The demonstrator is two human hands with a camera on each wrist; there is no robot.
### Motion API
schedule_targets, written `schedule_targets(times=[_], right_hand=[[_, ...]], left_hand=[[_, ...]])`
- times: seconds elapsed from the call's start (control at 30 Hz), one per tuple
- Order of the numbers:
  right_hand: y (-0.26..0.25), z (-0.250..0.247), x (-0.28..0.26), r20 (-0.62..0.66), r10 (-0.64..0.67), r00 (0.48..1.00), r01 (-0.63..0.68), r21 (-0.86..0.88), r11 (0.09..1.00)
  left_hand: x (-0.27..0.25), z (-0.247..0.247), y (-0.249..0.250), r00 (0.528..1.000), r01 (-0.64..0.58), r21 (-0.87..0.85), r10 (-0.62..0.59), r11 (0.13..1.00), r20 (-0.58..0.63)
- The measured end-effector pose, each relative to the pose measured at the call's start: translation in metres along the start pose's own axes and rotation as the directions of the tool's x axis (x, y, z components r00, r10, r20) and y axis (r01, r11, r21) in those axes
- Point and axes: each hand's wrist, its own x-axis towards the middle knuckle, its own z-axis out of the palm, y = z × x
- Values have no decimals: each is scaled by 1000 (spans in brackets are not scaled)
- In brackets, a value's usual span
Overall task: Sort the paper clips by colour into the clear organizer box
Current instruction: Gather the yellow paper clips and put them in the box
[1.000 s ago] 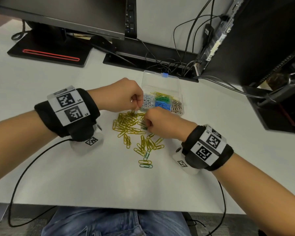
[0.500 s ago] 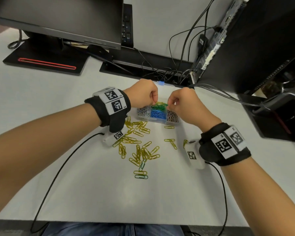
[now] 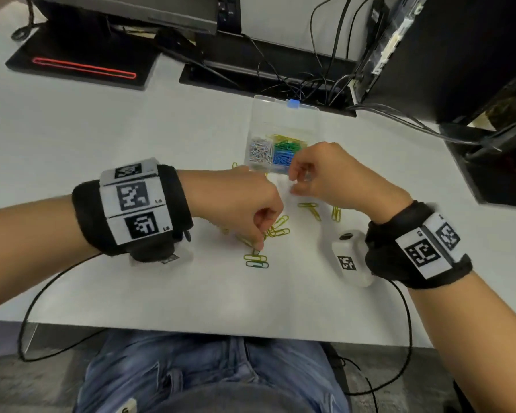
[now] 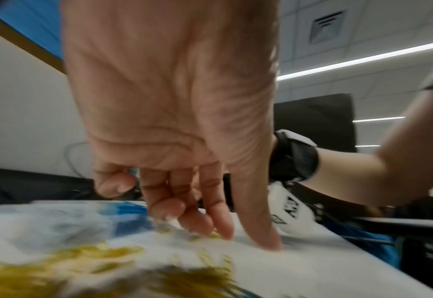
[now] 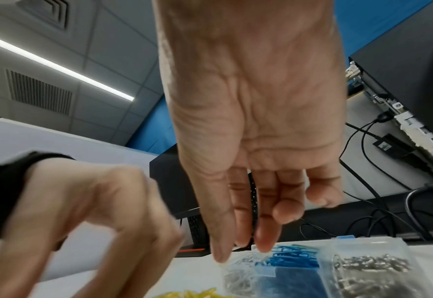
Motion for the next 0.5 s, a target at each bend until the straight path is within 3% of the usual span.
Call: schedule_targets(times=[0.17, 0.5], right_hand=[[-8, 10, -16, 63, -29, 998, 28, 24, 999], [-27, 26, -24, 214, -125, 969, 126, 8, 992]], left_hand=[[-1, 24, 11, 998, -49, 225, 38, 973, 53], [1, 2, -29, 975, 192, 230, -160, 954, -153]])
